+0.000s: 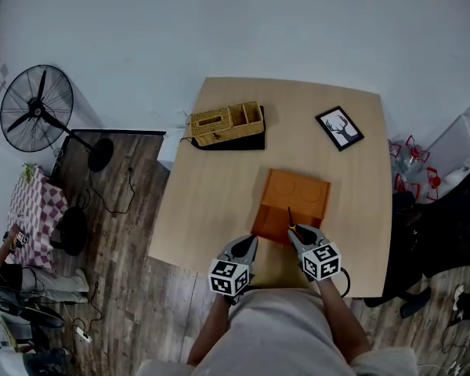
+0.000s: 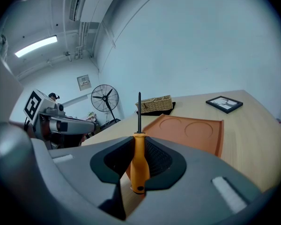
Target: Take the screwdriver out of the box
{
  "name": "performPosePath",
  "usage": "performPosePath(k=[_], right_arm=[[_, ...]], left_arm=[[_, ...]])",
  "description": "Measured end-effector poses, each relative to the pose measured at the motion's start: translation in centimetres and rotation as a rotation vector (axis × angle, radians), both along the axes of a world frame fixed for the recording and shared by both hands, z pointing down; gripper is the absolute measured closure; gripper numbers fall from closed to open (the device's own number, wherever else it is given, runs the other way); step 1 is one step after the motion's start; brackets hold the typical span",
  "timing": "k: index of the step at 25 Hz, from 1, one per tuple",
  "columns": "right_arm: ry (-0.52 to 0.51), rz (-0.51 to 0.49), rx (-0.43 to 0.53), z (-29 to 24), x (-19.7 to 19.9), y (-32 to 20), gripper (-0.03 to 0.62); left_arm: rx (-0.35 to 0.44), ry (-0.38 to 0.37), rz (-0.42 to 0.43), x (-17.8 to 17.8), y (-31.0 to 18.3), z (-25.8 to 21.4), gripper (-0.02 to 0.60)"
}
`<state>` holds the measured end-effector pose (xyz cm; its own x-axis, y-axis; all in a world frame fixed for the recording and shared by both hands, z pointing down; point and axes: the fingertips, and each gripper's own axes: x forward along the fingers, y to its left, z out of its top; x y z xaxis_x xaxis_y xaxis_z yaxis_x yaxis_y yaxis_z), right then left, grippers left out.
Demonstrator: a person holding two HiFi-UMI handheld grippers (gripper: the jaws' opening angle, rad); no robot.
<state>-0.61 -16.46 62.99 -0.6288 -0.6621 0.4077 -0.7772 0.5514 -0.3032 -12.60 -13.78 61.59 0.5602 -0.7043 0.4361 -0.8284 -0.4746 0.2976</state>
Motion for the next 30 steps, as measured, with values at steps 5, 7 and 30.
performPosePath(k=[5,7,30], right_arm=[[0.003,0.0,-0.002,0.2,0.17,0.12,0.523],[0.002,0.001,-0.001,0.26,0.15,0.05,0.523],[0.023,-0.017,-0.004,0.57,-0.07,0.04,0.523]], left_arm=[[-0.001,0.014,0.015,0.45,0.23,0.03,0.528],[-0.001,0.018,0.02,0.52,0.18,0.02,0.528],[-0.001,0.028,0.026,0.75,0.08,0.04,0.528]])
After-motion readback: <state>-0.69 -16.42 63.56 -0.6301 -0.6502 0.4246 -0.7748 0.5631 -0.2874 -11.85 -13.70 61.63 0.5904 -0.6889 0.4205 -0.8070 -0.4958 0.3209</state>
